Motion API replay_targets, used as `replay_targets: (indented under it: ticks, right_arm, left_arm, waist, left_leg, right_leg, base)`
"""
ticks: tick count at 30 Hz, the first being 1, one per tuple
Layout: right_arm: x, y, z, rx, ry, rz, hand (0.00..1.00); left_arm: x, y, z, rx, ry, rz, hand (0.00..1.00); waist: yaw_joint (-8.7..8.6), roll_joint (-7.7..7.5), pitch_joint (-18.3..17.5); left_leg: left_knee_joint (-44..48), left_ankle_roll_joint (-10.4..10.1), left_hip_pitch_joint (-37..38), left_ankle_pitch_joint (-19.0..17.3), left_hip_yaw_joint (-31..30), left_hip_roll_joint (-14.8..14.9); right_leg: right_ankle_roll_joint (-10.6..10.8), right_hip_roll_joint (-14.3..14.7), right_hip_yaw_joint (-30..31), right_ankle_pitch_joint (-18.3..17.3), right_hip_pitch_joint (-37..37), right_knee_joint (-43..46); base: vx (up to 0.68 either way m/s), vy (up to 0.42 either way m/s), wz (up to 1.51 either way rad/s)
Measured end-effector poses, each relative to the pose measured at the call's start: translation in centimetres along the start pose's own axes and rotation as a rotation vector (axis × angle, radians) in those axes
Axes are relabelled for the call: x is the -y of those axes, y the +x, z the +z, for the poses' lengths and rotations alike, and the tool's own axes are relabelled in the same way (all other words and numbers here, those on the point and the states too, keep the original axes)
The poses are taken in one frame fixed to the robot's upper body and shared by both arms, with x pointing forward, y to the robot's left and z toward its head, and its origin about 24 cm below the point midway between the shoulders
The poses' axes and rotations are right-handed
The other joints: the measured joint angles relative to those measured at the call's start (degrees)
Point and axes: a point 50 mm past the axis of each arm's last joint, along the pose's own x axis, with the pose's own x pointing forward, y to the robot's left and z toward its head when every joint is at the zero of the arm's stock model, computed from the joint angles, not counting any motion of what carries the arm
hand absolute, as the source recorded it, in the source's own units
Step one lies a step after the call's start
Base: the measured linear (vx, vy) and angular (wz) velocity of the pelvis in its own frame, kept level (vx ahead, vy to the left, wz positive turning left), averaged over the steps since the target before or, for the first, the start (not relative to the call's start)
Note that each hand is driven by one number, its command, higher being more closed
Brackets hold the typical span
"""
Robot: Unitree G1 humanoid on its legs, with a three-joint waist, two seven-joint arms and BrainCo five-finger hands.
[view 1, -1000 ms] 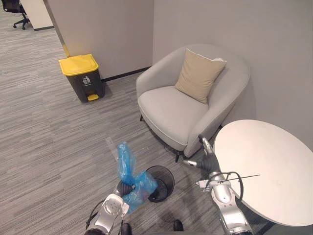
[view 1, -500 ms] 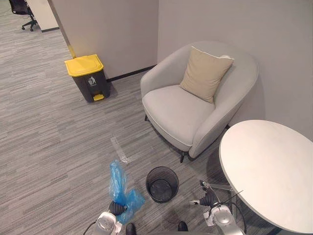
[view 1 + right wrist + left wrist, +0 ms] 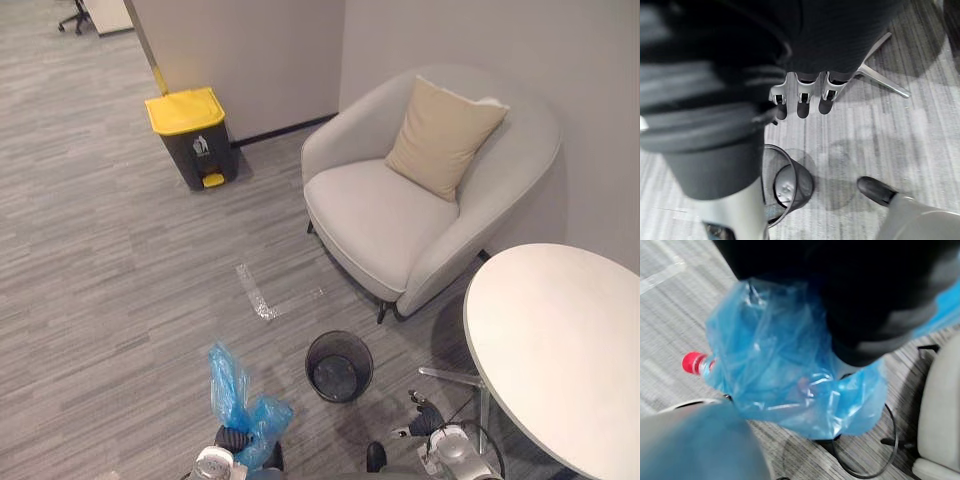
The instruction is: Gather rubbish on tea table into small bin, then transfer packed bag to large trash can.
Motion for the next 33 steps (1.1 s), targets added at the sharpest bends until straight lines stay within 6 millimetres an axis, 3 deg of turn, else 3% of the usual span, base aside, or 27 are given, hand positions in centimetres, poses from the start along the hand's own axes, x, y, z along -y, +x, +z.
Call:
replay_targets:
  ticks: [2,4,6,9,11,13,15,17,18,19,21,23,25,28,32,33]
  right_arm:
    - [0.0,0.0,0.0,-0.001,0.002,-0.008,0.0]
    - [0.0,0.0,0.1,0.004,0.005,-0.01,0.0]
    - [-0.2,-0.1,0.0,0.0,0.016,-0.007,0.0]
    - [0.0,0.1,0.4,0.012,0.019,-0.016,0.0]
    - [0.5,0.4,1.4,0.041,0.03,-0.038,0.0]
    - [0.9,0.5,1.7,0.047,0.026,-0.049,0.0]
    - [0.8,0.6,1.9,0.051,0.029,-0.055,0.0]
    - [1.0,0.6,2.0,0.053,0.05,-0.073,0.0]
    - [1.0,0.6,2.1,0.051,0.08,-0.082,0.0]
    - [1.1,0.5,1.8,0.039,0.107,-0.099,0.0]
    - [1.0,0.3,0.8,0.01,0.115,-0.104,0.0]
    - [1.3,0.1,-0.1,-0.024,0.12,-0.112,0.0]
    - [0.3,0.1,0.0,-0.03,0.147,-0.09,0.0]
    - [0.2,0.0,-0.1,-0.033,0.16,-0.086,0.0]
    - [0.3,0.2,0.5,-0.02,0.16,-0.087,0.0]
    - [0.3,0.3,0.6,-0.02,0.16,-0.087,0.0]
  left_arm:
    - [-0.2,0.2,0.6,0.01,-0.013,0.007,1.0]
    - [-0.4,0.3,1.1,0.033,-0.016,0.013,1.0]
    - [-0.6,0.4,1.7,0.048,-0.015,0.02,1.0]
    - [-0.4,0.4,2.2,0.07,-0.032,0.017,1.0]
    - [-0.2,0.5,2.9,0.085,-0.045,0.013,1.0]
    - [0.2,0.7,3.7,0.104,-0.061,0.005,1.0]
    - [0.5,0.7,4.0,0.11,-0.076,-0.001,1.0]
    - [0.7,0.7,4.6,0.134,-0.07,-0.007,1.0]
    - [0.8,0.8,5.2,0.15,-0.074,-0.009,1.0]
    - [0.9,0.8,5.1,0.145,-0.073,-0.013,1.0]
    - [0.8,0.8,5.2,0.147,-0.072,-0.01,1.0]
    - [0.6,0.9,5.3,0.146,-0.065,-0.003,1.0]
    - [0.0,1.0,4.8,0.128,-0.05,0.012,1.0]
    - [0.0,0.8,3.9,0.104,-0.047,0.011,1.0]
    - [-0.3,0.7,3.3,0.091,-0.042,0.019,1.0]
    - [-0.5,0.7,3.3,0.09,-0.039,0.023,1.0]
  waist:
    - [0.15,-0.78,0.7]
    - [0.34,-0.62,0.7]
    - [0.4,-0.64,0.9]
    - [1.24,0.04,1.1]
    - [1.34,1.61,2.2]
    - [1.6,2.7,3.2]
    - [1.99,2.92,3.6]
    - [1.67,2.33,3.5]
    - [1.51,1.82,4.1]
    - [0.6,0.77,4.6]
    - [0.33,0.64,4.6]
    - [0.48,1.59,4.8]
    - [0.69,0.27,4.7]
    - [0.79,0.19,4.5]
    - [0.82,-0.07,4.2]
    - [0.69,-0.36,4.1]
  left_leg:
    - [5.3,0.6,-3.0,-2.4,-1.6,-1.0]
    - [8.6,1.0,-5.0,-3.9,-2.5,-1.2]
    - [9.2,0.9,-5.9,-3.7,-4.3,-1.9]
    - [7.8,0.5,-6.0,-2.0,-6.5,-1.9]
    - [6.4,0.1,-8.4,0.4,-9.4,-1.4]
    - [5.9,-0.6,-9.8,1.7,-11.1,-1.0]
    - [6.0,-1.1,-10.8,4.0,-11.3,-0.9]
    - [3.7,-1.0,-11.5,8.9,-10.1,-1.6]
    - [8.3,1.1,-12.6,5.1,-5.9,-1.4]
    - [17.5,3.6,-13.8,-1.8,-0.3,-1.4]
    - [23.8,4.7,-12.6,-7.4,4.6,0.0]
    - [20.1,3.7,-10.7,-11.9,5.4,0.7]
    - [19.1,4.0,-10.6,-11.5,5.3,-0.8]
    - [21.7,5.3,-10.8,-14.3,4.8,-2.7]
    - [27.4,7.5,-13.3,-19.2,4.8,-5.2]
    - [28.3,7.7,-13.7,-20.2,4.7,-5.9]
  right_leg:
    - [0.4,-1.5,-0.7,-2.4,-1.7,4.6]
    - [1.0,-1.8,-0.9,-2.8,-1.6,4.8]
    - [1.3,-2.0,-0.4,-5.0,-1.8,7.2]
    - [0.6,-1.6,-1.9,-4.9,-0.3,4.6]
    - [-0.9,-0.3,-3.8,-3.7,-0.3,2.1]
    - [-1.0,0.5,-5.7,-2.6,-0.2,0.9]
    - [-1.3,0.7,-6.9,-2.5,0.0,1.2]
    - [-2.9,-0.8,-9.2,-2.3,0.2,1.1]
    - [-2.9,-1.6,-10.9,-2.3,0.2,1.2]
    - [-2.8,-3.1,-13.4,-2.2,1.0,1.4]
    - [-2.4,-4.3,-15.6,-2.0,1.9,1.2]
    - [-0.5,-3.7,-16.7,-1.6,1.9,0.7]
    - [0.2,-4.3,-16.8,-1.0,2.4,-0.9]
    - [2.1,-5.9,-16.6,-1.7,3.8,-0.9]
    - [5.1,-9.3,-13.2,-8.1,0.2,7.5]
    - [4.5,-9.8,-11.6,-8.6,-1.0,10.3]
  base:
    - [-0.03,0.015,0.33]
    - [-0.02,0.027,0.31]
    - [-0.01,0.004,0.53]
    - [0.0,-0.024,0.41]
    - [-0.02,-0.056,0.58]
    - [-0.04,-0.059,0.56]
    - [-0.05,-0.055,0.61]
    - [-0.11,-0.001,0.82]
    - [-0.13,0.011,0.95]
    - [-0.1,0.001,0.88]
    - [-0.08,0.069,0.76]
    - [-0.07,0.154,0.57]
    - [-0.05,0.148,0.26]
    - [-0.01,0.187,0.16]
    - [0.05,0.163,0.12]
    - [0.14,0.109,0.13]
